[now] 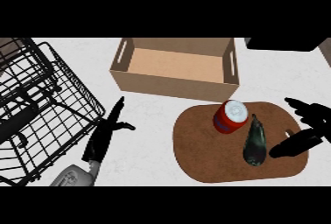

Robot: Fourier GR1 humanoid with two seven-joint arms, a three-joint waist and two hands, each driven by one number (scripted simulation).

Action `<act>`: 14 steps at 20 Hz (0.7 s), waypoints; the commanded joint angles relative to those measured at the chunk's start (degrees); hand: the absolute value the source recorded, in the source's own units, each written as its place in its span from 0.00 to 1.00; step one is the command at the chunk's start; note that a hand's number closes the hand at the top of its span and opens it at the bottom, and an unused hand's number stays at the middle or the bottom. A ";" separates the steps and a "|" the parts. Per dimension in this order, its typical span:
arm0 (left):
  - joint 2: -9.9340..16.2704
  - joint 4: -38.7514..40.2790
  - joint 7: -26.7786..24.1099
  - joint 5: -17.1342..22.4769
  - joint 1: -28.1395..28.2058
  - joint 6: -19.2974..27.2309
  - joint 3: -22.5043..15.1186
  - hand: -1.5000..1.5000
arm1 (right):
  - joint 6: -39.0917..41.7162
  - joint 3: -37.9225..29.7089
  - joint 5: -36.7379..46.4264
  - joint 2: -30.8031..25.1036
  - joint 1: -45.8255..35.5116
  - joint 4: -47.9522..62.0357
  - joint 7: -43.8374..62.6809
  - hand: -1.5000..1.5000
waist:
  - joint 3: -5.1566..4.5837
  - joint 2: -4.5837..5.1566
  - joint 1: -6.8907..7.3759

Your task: Pick the eggplant from the cutting board and place it in the cardboard box

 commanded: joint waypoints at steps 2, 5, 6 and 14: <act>8.44 -2.71 2.54 -1.06 -1.48 3.65 7.92 0.50 | -0.89 3.12 1.44 1.76 -1.58 1.10 7.66 0.00 | 0.99 -0.70 0.71; 9.14 -0.81 -1.19 -0.52 1.18 2.31 8.01 0.50 | 0.11 4.05 0.96 1.22 -2.54 0.68 9.64 0.00 | 0.88 -0.67 0.37; 8.65 -1.74 -0.96 -1.30 2.17 3.82 7.30 0.50 | 0.70 2.96 -0.42 0.66 -2.91 1.59 9.46 0.00 | 0.92 -0.74 0.60; 8.85 -2.49 0.39 -1.15 2.69 4.54 7.26 0.50 | -1.61 6.10 1.30 2.49 -0.62 1.16 7.73 0.00 | 0.99 -0.90 -0.45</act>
